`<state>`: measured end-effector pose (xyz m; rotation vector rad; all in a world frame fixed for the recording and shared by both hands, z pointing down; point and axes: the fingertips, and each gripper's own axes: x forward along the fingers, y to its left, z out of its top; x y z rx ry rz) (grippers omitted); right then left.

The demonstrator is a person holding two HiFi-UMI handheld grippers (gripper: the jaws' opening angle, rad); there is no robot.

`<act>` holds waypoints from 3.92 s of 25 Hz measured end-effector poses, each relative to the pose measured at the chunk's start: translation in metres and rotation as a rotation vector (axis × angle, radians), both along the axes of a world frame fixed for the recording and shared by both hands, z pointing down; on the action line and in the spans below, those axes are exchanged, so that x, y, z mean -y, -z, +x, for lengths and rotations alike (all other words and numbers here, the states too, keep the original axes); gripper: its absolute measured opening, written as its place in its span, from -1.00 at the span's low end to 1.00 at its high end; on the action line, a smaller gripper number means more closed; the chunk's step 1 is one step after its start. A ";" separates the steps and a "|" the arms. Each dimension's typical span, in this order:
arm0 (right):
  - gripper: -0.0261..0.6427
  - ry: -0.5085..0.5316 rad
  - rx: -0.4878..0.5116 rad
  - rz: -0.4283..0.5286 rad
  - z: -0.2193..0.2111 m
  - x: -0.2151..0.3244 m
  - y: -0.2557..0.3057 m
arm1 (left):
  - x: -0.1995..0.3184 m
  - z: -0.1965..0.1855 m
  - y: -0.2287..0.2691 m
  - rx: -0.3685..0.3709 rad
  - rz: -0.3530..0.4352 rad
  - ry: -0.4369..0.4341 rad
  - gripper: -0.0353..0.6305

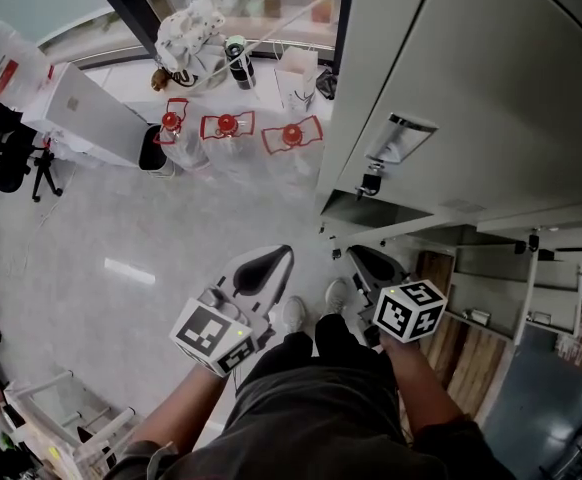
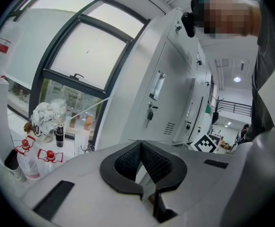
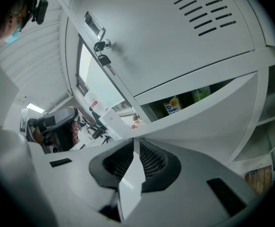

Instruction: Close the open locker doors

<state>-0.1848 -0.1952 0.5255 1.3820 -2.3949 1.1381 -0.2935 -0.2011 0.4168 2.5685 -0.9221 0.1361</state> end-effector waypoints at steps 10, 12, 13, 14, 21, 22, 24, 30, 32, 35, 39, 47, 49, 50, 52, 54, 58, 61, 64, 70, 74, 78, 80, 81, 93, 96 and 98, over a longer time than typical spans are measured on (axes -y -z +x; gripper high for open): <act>-0.81 0.039 0.001 -0.003 0.003 0.009 -0.001 | 0.002 0.002 -0.001 0.005 -0.006 0.039 -0.89; -0.82 0.045 0.000 -0.005 0.004 0.013 -0.002 | 0.004 0.003 -0.003 0.006 -0.007 0.048 -0.89; -0.82 0.048 0.000 -0.005 0.004 0.014 -0.003 | 0.005 0.003 -0.003 0.006 -0.007 0.053 -0.89; -0.82 0.052 0.000 -0.005 0.005 0.016 -0.003 | 0.006 0.004 -0.004 0.006 -0.006 0.058 -0.89; -0.82 0.073 -0.005 -0.003 0.009 0.028 -0.003 | 0.012 0.007 -0.004 0.004 -0.009 0.088 -0.89; -0.82 0.075 -0.007 -0.002 0.009 0.029 -0.003 | 0.013 0.007 -0.004 0.003 -0.008 0.093 -0.89; -0.83 0.081 -0.012 -0.002 0.010 0.032 -0.003 | 0.015 0.007 -0.004 0.002 -0.010 0.101 -0.89; -0.83 0.088 -0.019 -0.001 0.015 0.041 -0.004 | 0.020 0.010 -0.007 0.000 -0.014 0.123 -0.89; -0.83 0.089 -0.023 -0.002 0.017 0.045 -0.005 | 0.022 0.010 -0.007 -0.002 -0.015 0.130 -0.89; -0.83 0.093 -0.026 0.000 0.019 0.050 -0.004 | 0.023 0.010 -0.007 0.001 -0.015 0.137 -0.89; -0.83 0.100 -0.028 0.002 0.020 0.055 -0.002 | 0.026 0.010 -0.005 -0.002 -0.014 0.150 -0.89; -0.83 0.108 -0.036 0.002 0.022 0.061 -0.005 | 0.031 0.011 -0.007 0.003 -0.022 0.174 -0.89; -0.83 0.107 -0.036 -0.001 0.022 0.063 -0.005 | 0.033 0.009 -0.006 0.004 -0.021 0.181 -0.89; -0.83 0.107 -0.036 -0.002 0.022 0.064 -0.004 | 0.033 0.009 -0.005 0.006 -0.022 0.186 -0.89; -0.83 0.111 -0.035 -0.002 0.021 0.065 -0.004 | 0.033 0.008 -0.005 0.004 -0.017 0.189 -0.89; -0.83 0.113 -0.035 -0.001 0.022 0.067 -0.004 | 0.034 0.007 -0.005 0.012 -0.022 0.197 -0.89; -0.83 0.107 -0.033 -0.002 0.023 0.070 -0.005 | 0.036 0.005 -0.004 0.020 -0.026 0.206 -0.89; -0.83 0.100 -0.030 0.000 0.025 0.073 -0.003 | 0.034 0.007 -0.003 0.001 -0.001 0.188 -0.89; -0.83 0.098 -0.034 0.002 0.026 0.077 -0.001 | 0.035 0.006 -0.002 -0.001 0.003 0.189 -0.89; -0.83 0.091 -0.039 0.002 0.029 0.080 -0.003 | 0.037 0.005 -0.002 0.007 -0.013 0.209 -0.89; -0.83 0.086 -0.042 0.003 0.030 0.081 -0.002 | 0.038 0.003 0.000 0.019 -0.027 0.222 -0.89; -0.83 0.079 -0.040 0.001 0.030 0.083 -0.001 | 0.036 0.003 0.000 0.016 -0.008 0.207 -0.89; -0.83 0.077 -0.040 0.002 0.031 0.083 -0.001 | 0.036 0.003 0.000 0.018 -0.017 0.212 -0.89; -0.83 0.077 -0.040 0.002 0.031 0.083 -0.002 | 0.036 0.003 0.000 0.020 -0.021 0.215 -0.89; -0.83 0.068 -0.034 0.010 0.030 0.075 0.003 | 0.031 0.008 0.008 0.031 -0.001 0.182 -0.89; -0.83 0.042 -0.031 0.015 0.030 0.064 0.008 | 0.023 0.011 0.010 0.024 0.016 0.139 -0.89; -0.83 0.019 -0.030 0.019 0.032 0.054 0.011 | 0.018 0.013 0.013 0.020 0.029 0.111 -0.89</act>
